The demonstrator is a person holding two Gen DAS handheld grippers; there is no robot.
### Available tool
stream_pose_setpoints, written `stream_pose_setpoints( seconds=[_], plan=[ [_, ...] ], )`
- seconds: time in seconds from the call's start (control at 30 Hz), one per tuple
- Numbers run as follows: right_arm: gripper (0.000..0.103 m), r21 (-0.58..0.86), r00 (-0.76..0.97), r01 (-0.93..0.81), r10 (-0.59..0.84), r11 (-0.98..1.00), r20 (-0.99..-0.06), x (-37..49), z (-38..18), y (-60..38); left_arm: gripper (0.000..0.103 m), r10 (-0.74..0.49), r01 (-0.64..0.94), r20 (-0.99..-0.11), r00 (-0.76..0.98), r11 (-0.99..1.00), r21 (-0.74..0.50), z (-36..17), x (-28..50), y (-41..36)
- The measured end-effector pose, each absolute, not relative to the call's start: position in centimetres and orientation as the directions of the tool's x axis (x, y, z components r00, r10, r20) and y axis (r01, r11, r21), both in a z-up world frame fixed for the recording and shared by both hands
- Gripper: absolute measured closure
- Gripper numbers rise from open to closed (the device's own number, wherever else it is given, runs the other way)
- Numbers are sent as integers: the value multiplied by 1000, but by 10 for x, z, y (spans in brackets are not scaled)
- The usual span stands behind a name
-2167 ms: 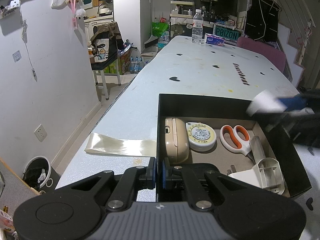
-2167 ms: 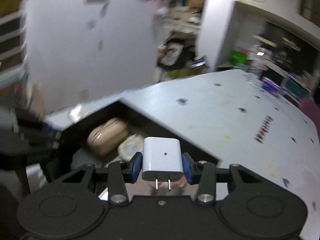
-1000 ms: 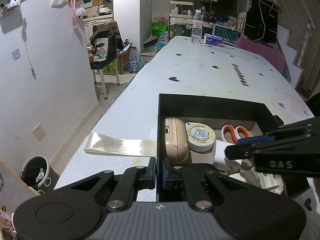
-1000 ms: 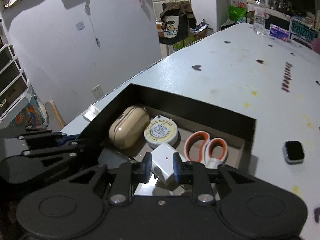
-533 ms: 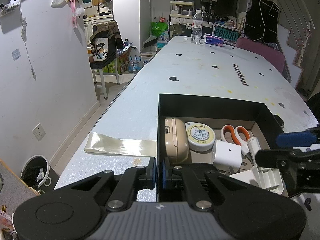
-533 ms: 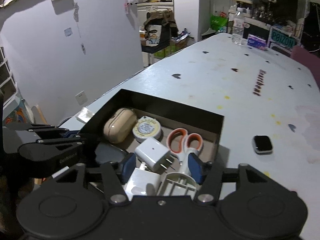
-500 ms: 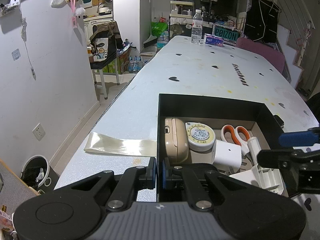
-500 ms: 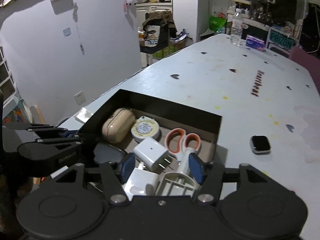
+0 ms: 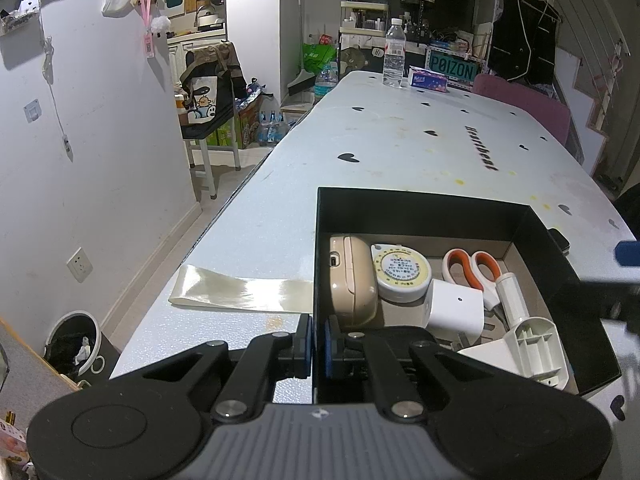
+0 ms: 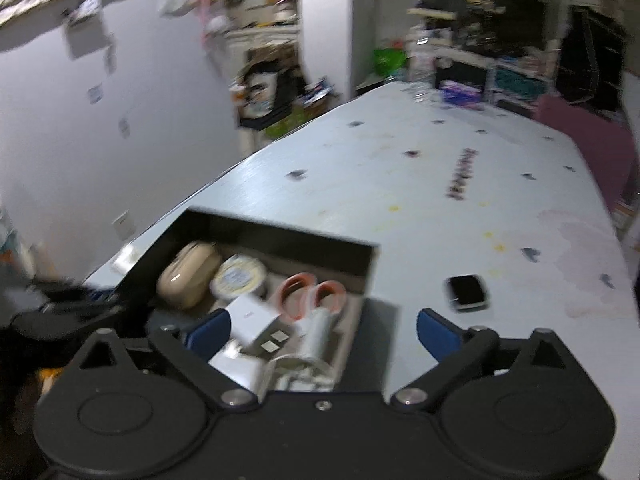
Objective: Organize rigid objects
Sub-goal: 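Move the right tool to the black smartwatch and grasp it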
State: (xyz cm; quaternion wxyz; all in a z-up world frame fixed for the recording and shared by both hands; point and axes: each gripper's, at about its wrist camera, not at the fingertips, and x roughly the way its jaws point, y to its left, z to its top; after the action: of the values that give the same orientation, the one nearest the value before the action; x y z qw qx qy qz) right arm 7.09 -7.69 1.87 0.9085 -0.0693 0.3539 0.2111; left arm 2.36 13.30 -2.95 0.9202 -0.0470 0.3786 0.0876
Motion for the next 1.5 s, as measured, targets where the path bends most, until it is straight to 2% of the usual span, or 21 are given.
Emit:
stream_pose_setpoints(
  seconds=[0.2, 0.47, 0.67, 0.8, 0.83, 0.9, 0.93, 1.13, 1.27, 1.5],
  plan=[
    [0, 32, 752, -263, 226, 964, -619, 93, 23, -115, 97, 125, -197, -705, 698, 980, -21, -29, 24, 133],
    [0, 141, 848, -80, 142, 987, -510, 120, 11, -163, 97, 126, -197, -705, 698, 980, -20, -30, 24, 133],
    [0, 146, 798, -183, 233, 972, -555, 153, -16, -165, 97, 126, -197, -705, 698, 980, -20, -30, 24, 133],
    [0, 111, 784, -207, 233, 972, -576, 169, -35, -164, 97, 127, -197, -705, 698, 980, -19, -29, 24, 133],
    [1, 108, 769, -220, 240, 970, -592, 174, -40, -163, 97, 126, -197, -705, 698, 980, -19, -30, 24, 132],
    [17, 108, 754, -247, 261, 963, -603, 179, -48, -161, 97, 126, -197, -705, 698, 980, -19, -30, 24, 133],
    [20, 110, 742, -275, 283, 955, -608, 181, -51, -160, 97, 126, -197, -705, 698, 980, -20, -30, 24, 132],
    [22, 47, 705, -337, 285, 940, -649, 189, -70, -146, 97, 128, -197, -705, 698, 980, -17, -30, 24, 133],
    [37, 47, 677, -338, 278, 940, -681, 192, -77, -145, 97, 128, -197, -705, 697, 980, -17, -30, 24, 133],
    [44, 13, 679, -362, 273, 932, -682, 184, -71, -140, 97, 128, -197, -705, 698, 980, -18, -30, 24, 133]
  ],
)
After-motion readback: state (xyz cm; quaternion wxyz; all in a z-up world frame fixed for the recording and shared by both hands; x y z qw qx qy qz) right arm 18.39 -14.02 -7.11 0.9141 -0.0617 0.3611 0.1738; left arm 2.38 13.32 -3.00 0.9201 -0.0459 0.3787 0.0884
